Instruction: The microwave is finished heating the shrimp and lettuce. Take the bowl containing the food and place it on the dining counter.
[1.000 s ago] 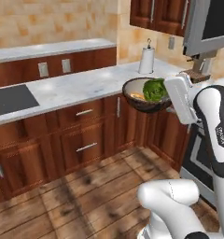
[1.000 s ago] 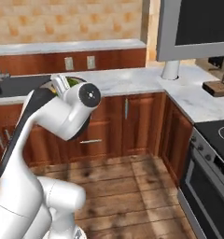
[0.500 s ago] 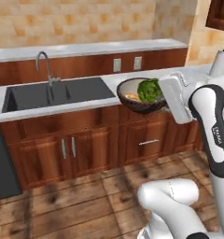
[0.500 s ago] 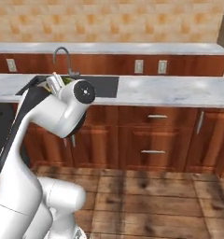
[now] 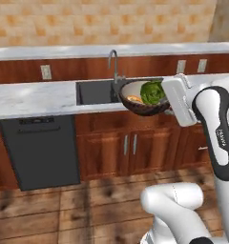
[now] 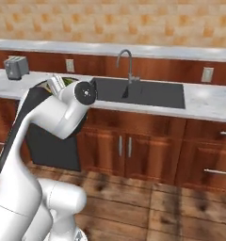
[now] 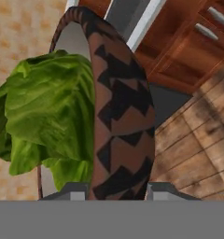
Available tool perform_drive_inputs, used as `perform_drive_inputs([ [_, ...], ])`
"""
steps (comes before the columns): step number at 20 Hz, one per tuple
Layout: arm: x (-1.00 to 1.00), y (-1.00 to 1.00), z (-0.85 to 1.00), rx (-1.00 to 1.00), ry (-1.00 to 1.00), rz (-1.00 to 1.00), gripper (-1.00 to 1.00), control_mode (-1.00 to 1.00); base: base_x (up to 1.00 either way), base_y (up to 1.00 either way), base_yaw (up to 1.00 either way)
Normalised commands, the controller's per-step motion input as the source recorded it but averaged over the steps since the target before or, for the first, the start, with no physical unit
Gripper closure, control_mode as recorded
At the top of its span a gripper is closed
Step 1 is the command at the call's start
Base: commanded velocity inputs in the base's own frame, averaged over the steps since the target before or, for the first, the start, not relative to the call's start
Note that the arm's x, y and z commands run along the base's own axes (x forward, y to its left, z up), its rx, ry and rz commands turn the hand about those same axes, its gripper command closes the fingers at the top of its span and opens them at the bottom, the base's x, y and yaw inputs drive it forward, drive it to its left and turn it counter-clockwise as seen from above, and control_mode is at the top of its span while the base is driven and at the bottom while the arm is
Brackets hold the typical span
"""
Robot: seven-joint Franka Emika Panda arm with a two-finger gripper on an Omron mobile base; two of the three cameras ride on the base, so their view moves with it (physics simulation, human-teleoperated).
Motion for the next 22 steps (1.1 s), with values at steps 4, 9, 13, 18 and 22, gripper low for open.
perform_drive_inputs([
  [4, 0.00, 0.00, 0.00, 0.00, 0.00, 0.00, 1.00, 1.00, 0.42, 1.00, 0.27],
  [9, 0.00, 0.00, 0.00, 0.00, 0.00, 0.00, 1.00, 1.00, 0.93, 1.00, 0.10],
  [13, 0.00, 0.00, 0.00, 0.00, 0.00, 0.00, 1.00, 1.00, 1.00, 1.00, 0.04],
  [18, 0.00, 0.00, 0.00, 0.00, 0.00, 0.00, 1.00, 1.00, 0.67, 1.00, 0.13],
  [22, 0.00, 0.00, 0.00, 0.00, 0.00, 0.00, 1.00, 1.00, 0.15, 1.00, 0.20],
])
